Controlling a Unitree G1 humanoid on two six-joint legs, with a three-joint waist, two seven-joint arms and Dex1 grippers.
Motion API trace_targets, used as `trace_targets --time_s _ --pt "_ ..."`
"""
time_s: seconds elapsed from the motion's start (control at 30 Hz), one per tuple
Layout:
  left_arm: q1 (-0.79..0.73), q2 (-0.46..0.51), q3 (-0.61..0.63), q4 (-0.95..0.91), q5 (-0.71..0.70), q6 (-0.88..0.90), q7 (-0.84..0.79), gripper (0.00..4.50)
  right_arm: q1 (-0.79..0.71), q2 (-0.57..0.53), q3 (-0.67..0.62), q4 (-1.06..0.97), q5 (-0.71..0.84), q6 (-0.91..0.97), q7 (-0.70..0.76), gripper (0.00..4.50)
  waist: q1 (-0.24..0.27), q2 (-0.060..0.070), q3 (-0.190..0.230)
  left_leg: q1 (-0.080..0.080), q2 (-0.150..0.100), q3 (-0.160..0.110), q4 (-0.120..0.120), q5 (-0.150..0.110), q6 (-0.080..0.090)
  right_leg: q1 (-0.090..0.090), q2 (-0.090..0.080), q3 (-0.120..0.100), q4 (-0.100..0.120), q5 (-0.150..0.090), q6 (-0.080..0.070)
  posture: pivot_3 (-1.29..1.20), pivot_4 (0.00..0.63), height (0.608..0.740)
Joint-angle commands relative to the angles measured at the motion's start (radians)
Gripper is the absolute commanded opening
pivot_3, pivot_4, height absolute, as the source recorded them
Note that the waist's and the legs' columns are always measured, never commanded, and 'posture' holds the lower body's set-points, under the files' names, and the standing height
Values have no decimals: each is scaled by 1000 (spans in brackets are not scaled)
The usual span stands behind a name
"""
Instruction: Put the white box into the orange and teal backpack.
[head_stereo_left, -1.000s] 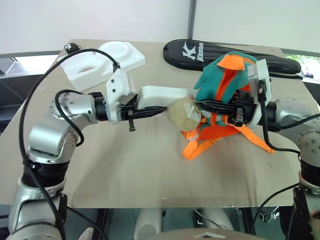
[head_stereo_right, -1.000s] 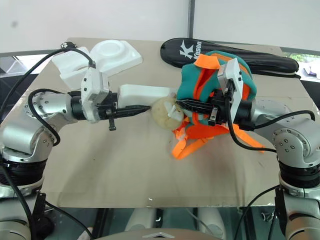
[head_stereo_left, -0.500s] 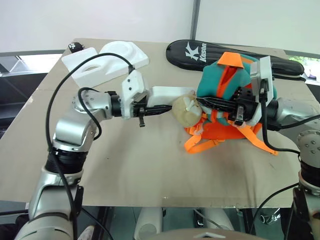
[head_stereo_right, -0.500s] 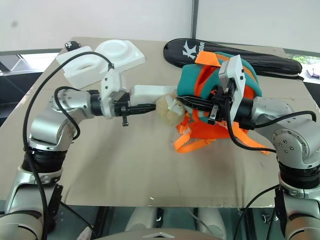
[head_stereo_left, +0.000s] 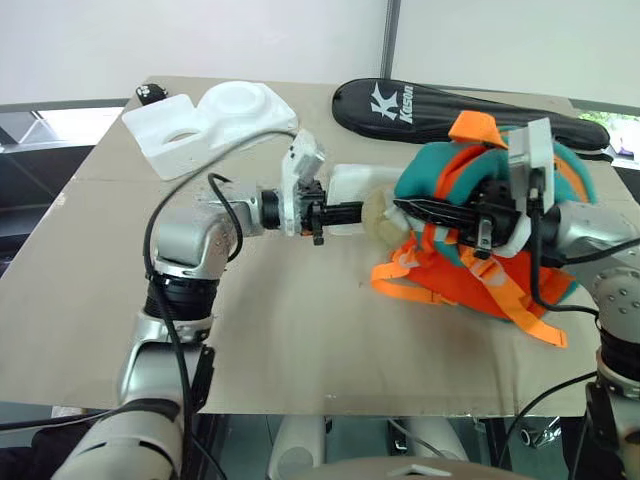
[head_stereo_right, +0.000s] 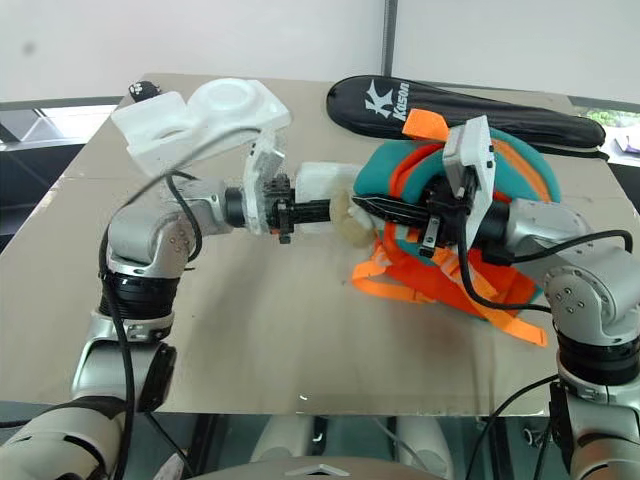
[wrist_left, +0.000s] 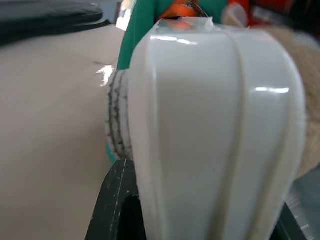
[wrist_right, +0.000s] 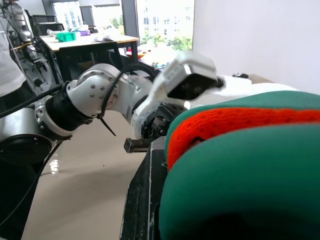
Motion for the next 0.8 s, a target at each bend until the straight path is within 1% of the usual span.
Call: trace_targets --time_s 0.03,0.07,0.13,0.27,0.3,0.37,0.47,0.57,0.8 --pt "-8 4 -162 -114 56 -263 -197 938 9 -13 13 -34 -8 -32 6 0 -1 0 0 0 0 0 0 0 0 0 0 0 0 0 0 0 150 740" --pt "4 28 -207 -118 104 -347 -246 936 16 -17 8 -33 -12 -34 2 0 -1 0 0 1 0 0 -1 0 0 0 0 0 0 0 0 0 150 740" --pt "8 44 -234 -105 133 -413 -283 936 26 -23 1 -31 -17 -41 -4 0 -4 0 0 1 0 1 -2 0 0 0 0 1 0 0 -1 0 150 740" --pt "29 40 -190 -95 136 -544 -309 936 81 -37 -43 -25 -45 -74 -24 0 -2 0 0 1 0 1 -2 0 0 0 0 1 0 0 -1 0 150 740" --pt "36 45 -170 -100 129 -550 -302 936 94 -33 -55 -18 -49 -94 -23 0 -2 0 0 1 0 1 -2 0 0 0 0 1 0 0 -1 0 150 740" --pt "52 60 -113 -116 98 -541 -274 936 106 -35 -73 -8 -42 -109 -24 0 -2 0 0 1 0 2 -1 0 0 0 0 2 0 0 -1 0 150 740" --pt "73 105 -34 -141 62 -501 -241 936 75 -20 -70 12 -29 -131 -27 0 -14 0 0 1 0 2 -1 0 0 0 0 2 0 0 0 0 150 740" --pt "98 157 29 -172 38 -470 -219 936 12 17 -40 46 -24 -161 -15 0 -30 1 0 1 1 1 -1 0 0 -1 1 2 0 0 -1 0 150 740" --pt "188 302 192 -295 -36 -381 -154 935 -190 160 65 174 -52 -244 58 0 -38 1 1 1 2 2 -3 0 0 -3 2 2 1 0 -1 0 150 740"
